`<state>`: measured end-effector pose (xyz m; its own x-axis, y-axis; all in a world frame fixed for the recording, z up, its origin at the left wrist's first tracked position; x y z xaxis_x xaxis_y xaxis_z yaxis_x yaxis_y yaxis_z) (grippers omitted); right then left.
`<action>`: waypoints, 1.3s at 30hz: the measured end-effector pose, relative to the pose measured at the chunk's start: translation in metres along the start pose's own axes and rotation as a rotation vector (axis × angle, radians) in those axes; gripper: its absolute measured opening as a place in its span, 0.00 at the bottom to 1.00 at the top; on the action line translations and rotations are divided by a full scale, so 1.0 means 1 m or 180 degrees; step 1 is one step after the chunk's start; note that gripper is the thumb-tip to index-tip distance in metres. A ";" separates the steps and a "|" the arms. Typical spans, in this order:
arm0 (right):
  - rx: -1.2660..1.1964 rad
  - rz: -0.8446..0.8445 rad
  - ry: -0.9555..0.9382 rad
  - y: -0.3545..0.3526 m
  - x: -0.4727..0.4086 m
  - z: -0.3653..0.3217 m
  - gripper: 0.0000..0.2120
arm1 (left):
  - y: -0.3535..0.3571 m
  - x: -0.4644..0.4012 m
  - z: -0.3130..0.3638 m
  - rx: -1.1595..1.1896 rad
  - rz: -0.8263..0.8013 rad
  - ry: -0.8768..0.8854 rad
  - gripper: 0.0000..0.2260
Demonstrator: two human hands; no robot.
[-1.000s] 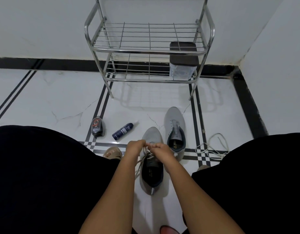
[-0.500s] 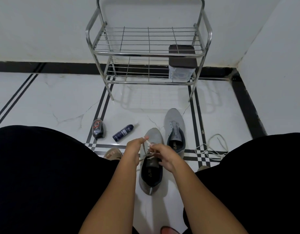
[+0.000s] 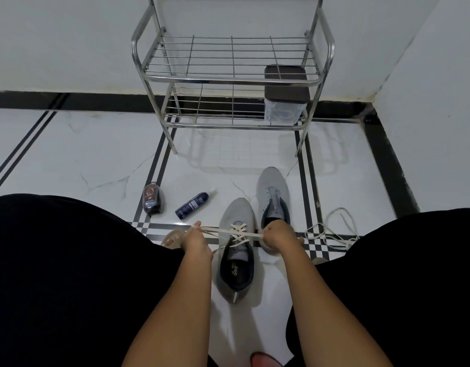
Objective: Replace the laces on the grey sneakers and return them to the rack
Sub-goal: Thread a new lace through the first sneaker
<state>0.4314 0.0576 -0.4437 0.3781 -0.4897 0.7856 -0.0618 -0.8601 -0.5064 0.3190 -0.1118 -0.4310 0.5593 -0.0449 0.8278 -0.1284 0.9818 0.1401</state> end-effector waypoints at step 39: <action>0.0026 -0.0286 -0.0457 0.050 0.008 0.001 0.03 | 0.020 -0.007 -0.046 -0.5226 -0.0710 0.1936 0.09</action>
<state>0.4326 0.0109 -0.4627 0.5099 -0.3850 0.7693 -0.0144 -0.8980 -0.4398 0.3499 -0.0835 -0.4589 0.6966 -0.4983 0.5162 0.6520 0.1395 -0.7452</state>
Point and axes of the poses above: each hand's wrist, its own x-axis away from the middle knuckle, its own y-axis out of the palm, z = x × y, the point moved 3 cm from there along -x, towards the middle knuckle, and after that the axes turned 8 degrees about -z, right-handed, at the moved point
